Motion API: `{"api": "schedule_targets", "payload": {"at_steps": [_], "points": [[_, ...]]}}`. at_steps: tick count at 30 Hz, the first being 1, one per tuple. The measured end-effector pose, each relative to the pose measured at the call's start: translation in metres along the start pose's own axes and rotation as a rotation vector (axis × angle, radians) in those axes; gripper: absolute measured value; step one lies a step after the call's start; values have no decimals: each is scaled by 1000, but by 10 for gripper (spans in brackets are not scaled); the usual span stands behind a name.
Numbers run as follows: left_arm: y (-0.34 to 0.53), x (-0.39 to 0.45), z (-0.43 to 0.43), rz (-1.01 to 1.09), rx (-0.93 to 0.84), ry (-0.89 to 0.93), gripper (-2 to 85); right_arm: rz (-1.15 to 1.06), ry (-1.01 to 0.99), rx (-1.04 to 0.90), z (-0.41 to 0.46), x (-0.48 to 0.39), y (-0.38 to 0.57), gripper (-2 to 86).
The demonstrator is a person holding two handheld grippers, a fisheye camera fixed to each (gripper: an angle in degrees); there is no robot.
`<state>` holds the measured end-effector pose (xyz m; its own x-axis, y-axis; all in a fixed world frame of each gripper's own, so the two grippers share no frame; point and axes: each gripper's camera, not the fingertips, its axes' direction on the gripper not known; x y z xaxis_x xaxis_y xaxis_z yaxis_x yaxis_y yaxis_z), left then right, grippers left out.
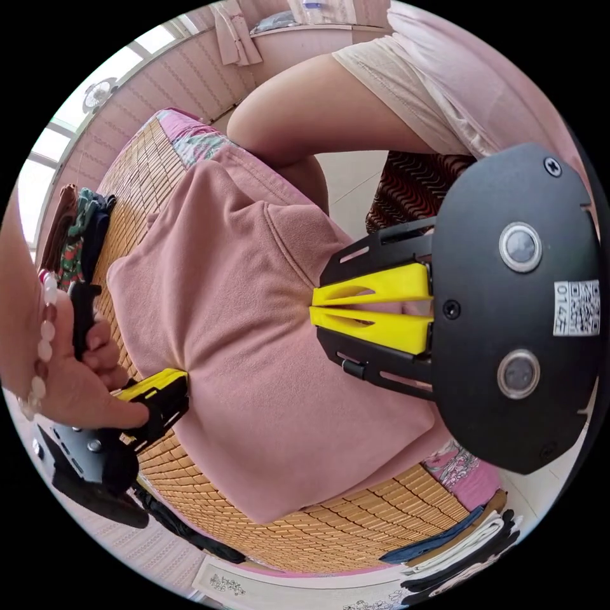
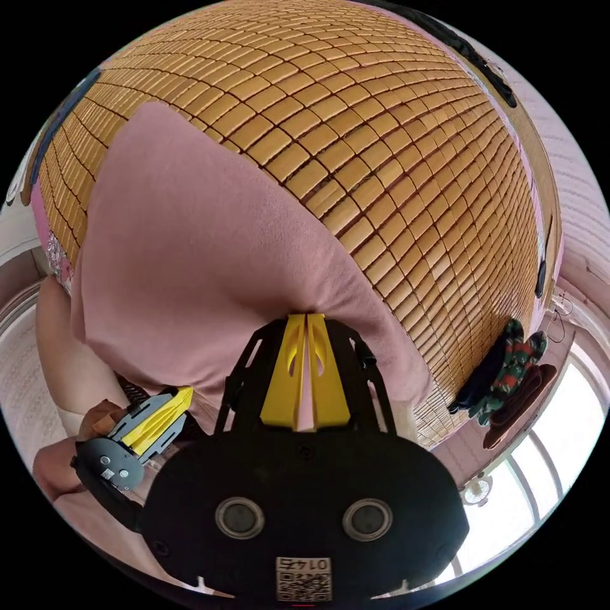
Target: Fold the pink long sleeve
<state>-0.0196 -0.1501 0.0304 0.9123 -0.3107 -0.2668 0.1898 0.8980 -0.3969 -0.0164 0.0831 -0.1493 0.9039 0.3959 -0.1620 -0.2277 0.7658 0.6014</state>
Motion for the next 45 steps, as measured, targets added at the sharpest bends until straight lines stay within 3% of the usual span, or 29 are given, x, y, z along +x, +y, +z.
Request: {"api": "schedule_targets", "payload": {"at_steps": [5, 8, 16, 22, 28, 33, 40, 45], "points": [[-12, 3, -2, 78, -7, -35, -10, -105, -4, -152, -15, 11, -45, -8], [-16, 0, -3, 88, -2, -20, -10, -99, -96, -165, -20, 31, -57, -9], [-26, 2, -3, 186, -19, -48, -10, -120, -63, -222, -22, 39, -82, -10], [-23, 4, -3, 203, 4, -77, -10, -125, -147, -215, -13, 59, -84, -9], [-13, -8, -2, 149, 46, -21, -10, -147, -10, -198, 3, 43, -74, -9], [-6, -4, 1, 151, 57, -63, -10, -141, -26, -201, 27, 48, -63, -9], [19, -5, -2, 95, 139, -96, -10, -37, 24, 12, 62, 47, 5, -8], [43, -21, -18, 125, 106, 132, -10, 124, -208, 295, 77, 73, 108, -9]]}}
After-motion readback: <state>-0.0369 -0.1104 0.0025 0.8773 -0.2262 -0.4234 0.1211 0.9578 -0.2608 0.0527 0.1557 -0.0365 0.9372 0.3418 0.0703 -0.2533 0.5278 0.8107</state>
